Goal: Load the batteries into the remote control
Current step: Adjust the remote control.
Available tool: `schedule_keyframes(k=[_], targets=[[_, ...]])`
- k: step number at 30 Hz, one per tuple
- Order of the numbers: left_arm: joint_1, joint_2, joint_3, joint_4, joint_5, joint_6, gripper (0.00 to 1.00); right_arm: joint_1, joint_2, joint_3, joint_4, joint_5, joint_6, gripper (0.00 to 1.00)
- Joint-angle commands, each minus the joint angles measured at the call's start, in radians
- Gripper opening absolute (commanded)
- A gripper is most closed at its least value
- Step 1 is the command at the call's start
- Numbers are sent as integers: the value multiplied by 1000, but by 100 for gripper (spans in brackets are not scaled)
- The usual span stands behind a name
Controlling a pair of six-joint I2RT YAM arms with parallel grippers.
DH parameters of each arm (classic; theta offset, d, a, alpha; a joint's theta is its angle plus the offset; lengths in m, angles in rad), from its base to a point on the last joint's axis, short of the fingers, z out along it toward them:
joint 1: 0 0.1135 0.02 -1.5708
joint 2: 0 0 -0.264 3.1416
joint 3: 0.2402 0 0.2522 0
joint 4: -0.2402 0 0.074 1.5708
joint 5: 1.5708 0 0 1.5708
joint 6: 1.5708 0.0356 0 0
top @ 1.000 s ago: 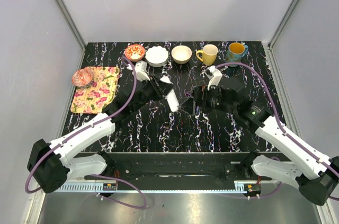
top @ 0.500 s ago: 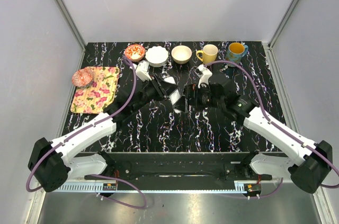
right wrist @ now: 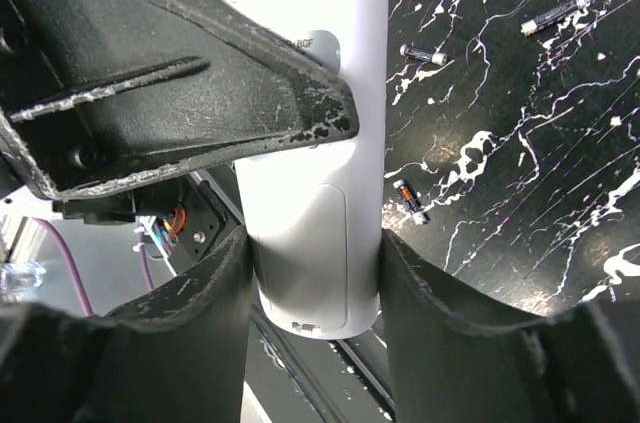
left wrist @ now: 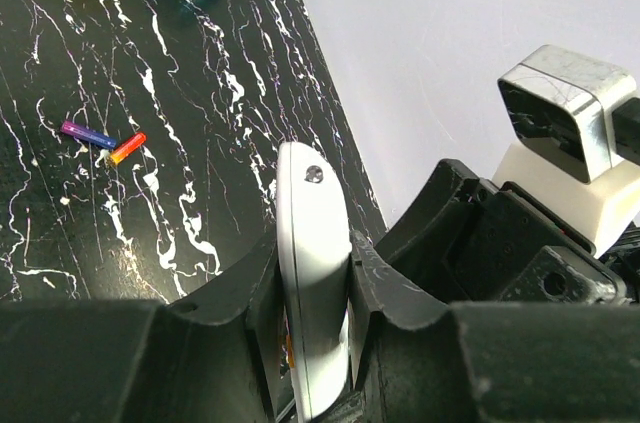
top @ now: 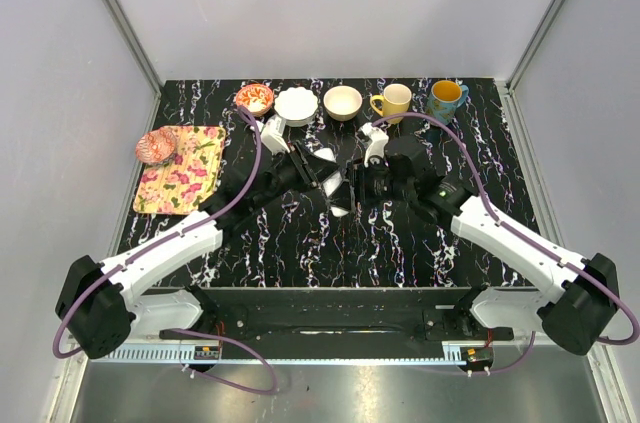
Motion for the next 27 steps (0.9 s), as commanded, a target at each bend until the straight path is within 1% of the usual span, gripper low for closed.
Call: schedule_keyframes(k=[1, 2, 3, 5, 6, 7, 9, 10, 12, 15, 17, 19, 22, 23, 25, 27], targets=[[-2, -19, 11, 48, 43, 2, 8, 0, -24, 21, 6, 7, -43, 42], [-1, -19, 15, 39, 49, 2, 12, 0, -26, 19, 4, 7, -46, 39], [-1, -16, 17, 35, 54, 6, 22, -2, -27, 19, 3, 7, -52, 35], [-1, -16, 18, 32, 64, 8, 34, -2, -34, 21, -5, 3, -58, 31], [-2, -14, 20, 29, 66, 11, 42, 0, -35, 24, -8, 3, -66, 29], [-2, -12, 23, 25, 70, 13, 46, 0, -37, 26, -11, 4, -70, 29], [-1, -9, 32, 6, 75, 22, 48, 0, -40, 30, -19, 3, -81, 28], [-1, -8, 35, 2, 80, 25, 51, -2, -43, 32, -22, 0, -84, 28], [-1, -6, 44, -18, 81, 36, 52, 0, -44, 36, -29, 3, -95, 28], [-1, -9, 41, -20, 84, 42, 48, 0, -49, 41, -37, 3, -101, 27], [-2, -6, 40, -18, 95, 46, 42, 0, -51, 42, -43, 3, -104, 26], [-2, -3, 41, -21, 96, 46, 37, 0, -51, 42, -43, 3, -107, 25], [-1, 0, 37, -11, 106, 48, 26, 0, -51, 44, -46, -2, -112, 25], [-2, 3, 37, -2, 116, 52, 19, 0, -54, 44, -52, -2, -115, 25], [-2, 7, 40, 0, 123, 54, 12, 0, -52, 45, -56, 0, -119, 25], [-1, 15, 43, 5, 135, 59, 0, 0, -54, 50, -63, 1, -124, 25]])
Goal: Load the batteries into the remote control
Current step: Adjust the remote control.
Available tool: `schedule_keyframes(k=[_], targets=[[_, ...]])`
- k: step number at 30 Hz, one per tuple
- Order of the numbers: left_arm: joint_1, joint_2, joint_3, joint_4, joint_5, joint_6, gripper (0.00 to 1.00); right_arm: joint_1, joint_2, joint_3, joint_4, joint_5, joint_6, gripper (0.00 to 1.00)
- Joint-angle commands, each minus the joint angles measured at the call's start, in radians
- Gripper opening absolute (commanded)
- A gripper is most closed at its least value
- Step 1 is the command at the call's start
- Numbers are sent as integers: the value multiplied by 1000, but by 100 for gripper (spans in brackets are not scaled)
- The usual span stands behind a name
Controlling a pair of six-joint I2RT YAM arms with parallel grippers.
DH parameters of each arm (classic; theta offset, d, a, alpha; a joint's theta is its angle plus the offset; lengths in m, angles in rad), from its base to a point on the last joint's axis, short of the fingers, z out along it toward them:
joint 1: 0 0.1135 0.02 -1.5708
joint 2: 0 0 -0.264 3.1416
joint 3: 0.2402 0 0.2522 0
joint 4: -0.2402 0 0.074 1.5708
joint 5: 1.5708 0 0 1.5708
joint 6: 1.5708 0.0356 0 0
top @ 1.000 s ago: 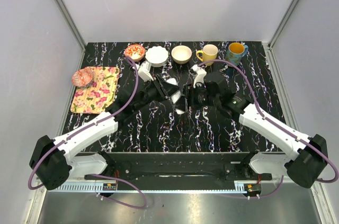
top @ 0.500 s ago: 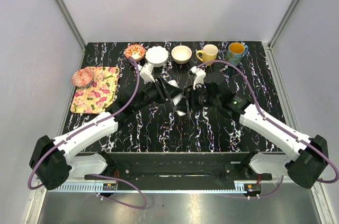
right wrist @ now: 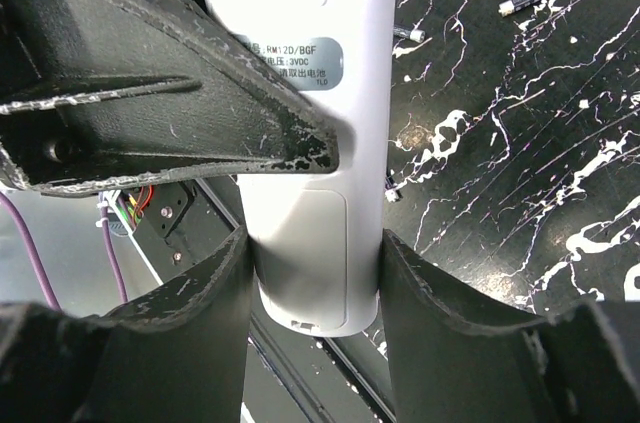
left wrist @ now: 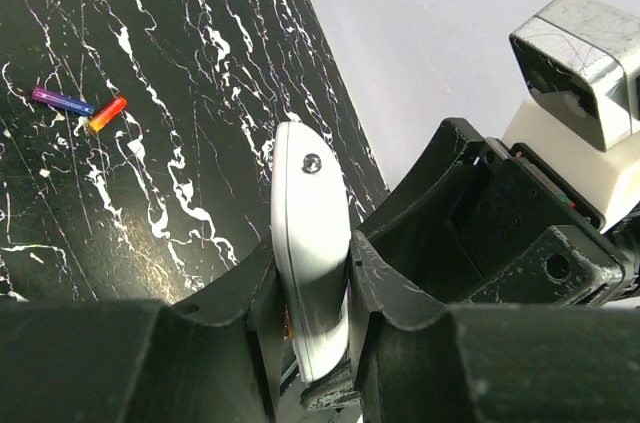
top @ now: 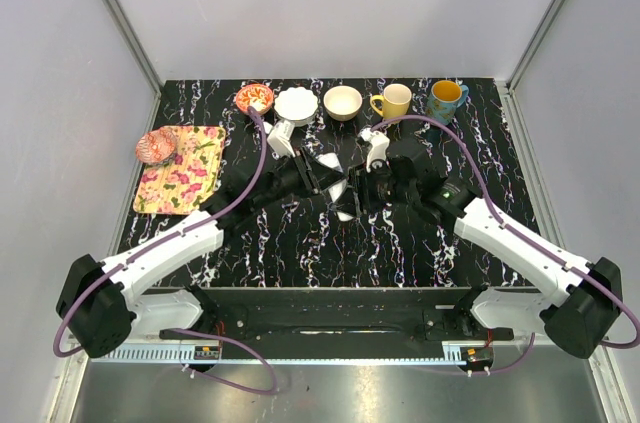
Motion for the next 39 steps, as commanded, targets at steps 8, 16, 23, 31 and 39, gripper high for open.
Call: schedule_keyframes(k=[8, 16, 23, 31, 39], targets=[[14, -15, -46, 166, -17, -38, 0, 0, -68, 58, -19, 71, 14, 94], [84, -81, -270, 550, -53, -151, 0, 0, -209, 18, -13, 210, 104, 100], [174, -79, -404, 924, 53, -235, 0, 0, -406, -180, 188, 185, 216, 100], [225, 105, -396, 1283, 243, -358, 0, 0, -401, -246, 258, 77, 285, 95], [198, 64, -416, 1170, 146, -263, 0, 0, -380, -266, 375, 116, 459, 91]])
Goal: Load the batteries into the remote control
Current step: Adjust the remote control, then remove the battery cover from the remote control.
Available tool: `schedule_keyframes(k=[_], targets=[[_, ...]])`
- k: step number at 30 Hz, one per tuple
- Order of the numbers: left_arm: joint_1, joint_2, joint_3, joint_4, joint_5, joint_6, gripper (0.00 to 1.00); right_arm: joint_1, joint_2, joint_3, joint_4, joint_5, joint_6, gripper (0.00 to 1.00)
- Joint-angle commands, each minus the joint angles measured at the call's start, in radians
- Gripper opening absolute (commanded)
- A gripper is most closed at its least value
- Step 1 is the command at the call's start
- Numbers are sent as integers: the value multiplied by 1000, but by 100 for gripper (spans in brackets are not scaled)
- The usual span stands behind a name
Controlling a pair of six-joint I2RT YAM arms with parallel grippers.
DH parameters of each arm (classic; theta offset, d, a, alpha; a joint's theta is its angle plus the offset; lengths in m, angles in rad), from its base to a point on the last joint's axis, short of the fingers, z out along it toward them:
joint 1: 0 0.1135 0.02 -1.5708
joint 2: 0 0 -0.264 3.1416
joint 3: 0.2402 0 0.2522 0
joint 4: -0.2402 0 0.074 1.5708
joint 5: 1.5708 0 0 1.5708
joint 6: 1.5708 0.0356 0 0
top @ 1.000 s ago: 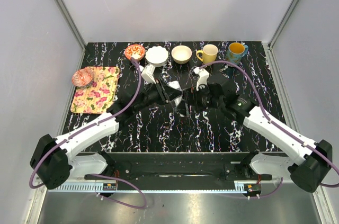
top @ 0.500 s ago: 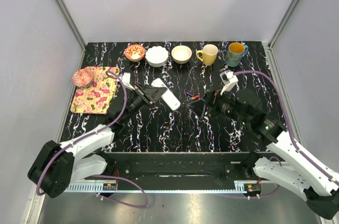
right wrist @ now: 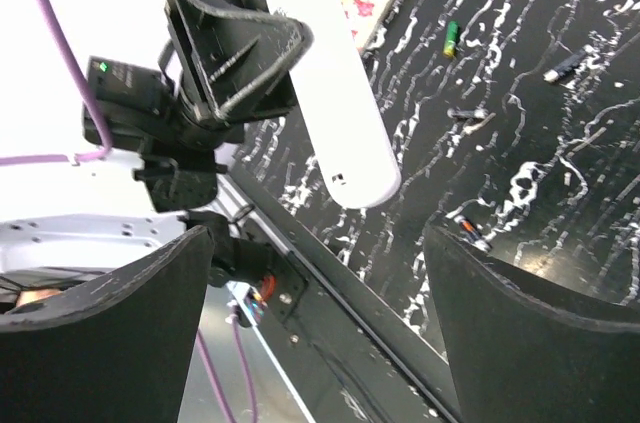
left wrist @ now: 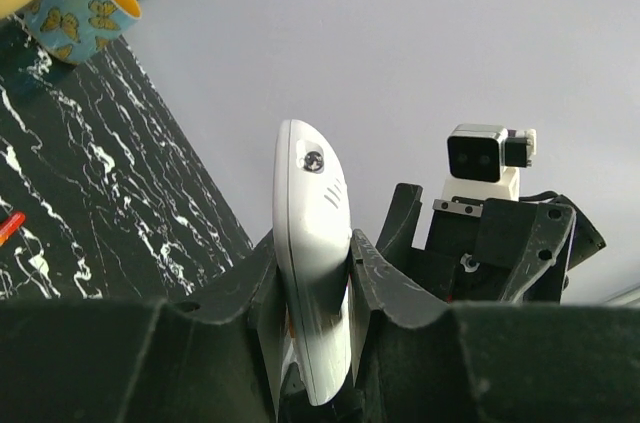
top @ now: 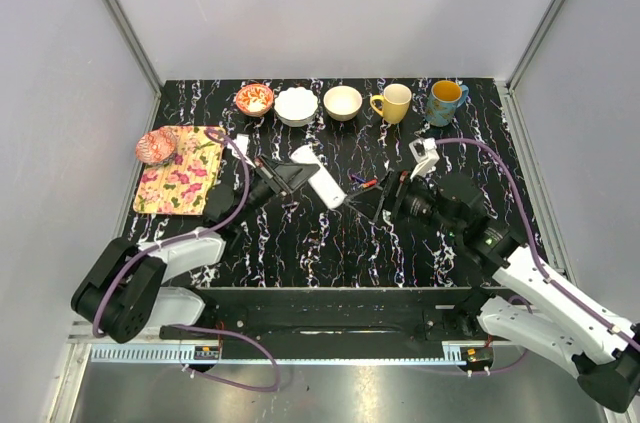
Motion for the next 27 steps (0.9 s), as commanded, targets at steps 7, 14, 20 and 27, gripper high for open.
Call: schedule_keyframes(k=[7, 14, 20, 27], targets=[[-147, -250, 8, -250, -344, 374, 0, 0, 86, -87, 325, 9, 232, 88], [-180, -284, -35, -314, -512, 465, 0, 0, 156, -160, 525, -37, 333, 86], [-190, -267, -58, -313, -581, 490, 0, 0, 210, -187, 606, -53, 367, 82], [-213, -229, -82, -238, -613, 474, 0, -1, 300, -215, 687, -79, 392, 74]])
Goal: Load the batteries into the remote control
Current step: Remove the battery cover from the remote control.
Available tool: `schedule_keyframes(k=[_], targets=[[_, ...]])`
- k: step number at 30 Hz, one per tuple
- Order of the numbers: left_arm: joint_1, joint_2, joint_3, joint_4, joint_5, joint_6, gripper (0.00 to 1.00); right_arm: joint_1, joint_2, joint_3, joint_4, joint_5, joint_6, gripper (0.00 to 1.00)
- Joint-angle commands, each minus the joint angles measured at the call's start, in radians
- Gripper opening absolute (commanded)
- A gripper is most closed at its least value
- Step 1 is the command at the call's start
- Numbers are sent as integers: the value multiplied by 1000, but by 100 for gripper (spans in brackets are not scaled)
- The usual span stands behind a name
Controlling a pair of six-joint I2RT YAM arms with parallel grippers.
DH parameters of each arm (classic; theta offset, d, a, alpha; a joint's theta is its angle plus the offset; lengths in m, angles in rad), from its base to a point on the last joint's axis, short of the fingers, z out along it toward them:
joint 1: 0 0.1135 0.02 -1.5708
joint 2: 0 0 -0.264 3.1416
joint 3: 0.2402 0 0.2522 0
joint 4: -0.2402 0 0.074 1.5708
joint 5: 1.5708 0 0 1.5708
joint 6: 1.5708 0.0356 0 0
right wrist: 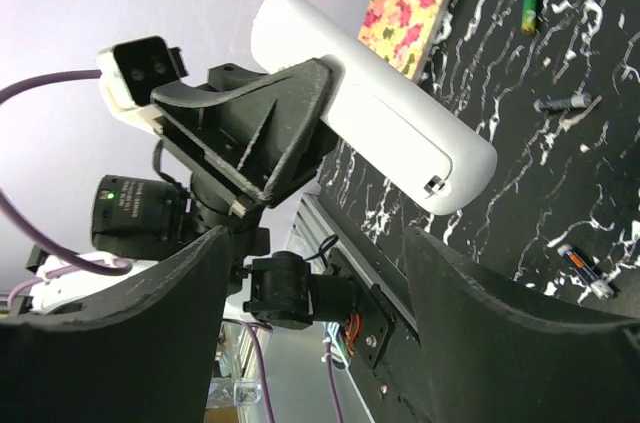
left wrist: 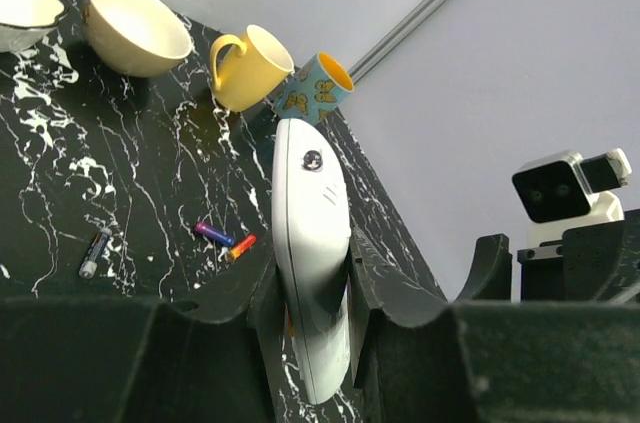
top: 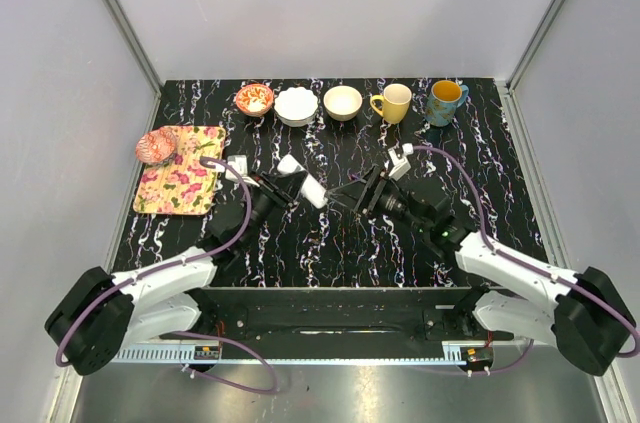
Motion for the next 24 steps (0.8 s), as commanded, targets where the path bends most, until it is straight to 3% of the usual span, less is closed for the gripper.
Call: schedule_keyframes(k=[1, 7, 24], targets=[[-24, 24, -16, 123, -64, 16, 0, 0, 57, -22, 135, -36, 44, 73], [-50, 51, -25, 169, -79, 26, 0, -9, 129, -40, 226, -69, 98, 72], [-80, 44, -36, 209, -89, 45, 0, -44, 161, -60, 246, -69, 144, 66]])
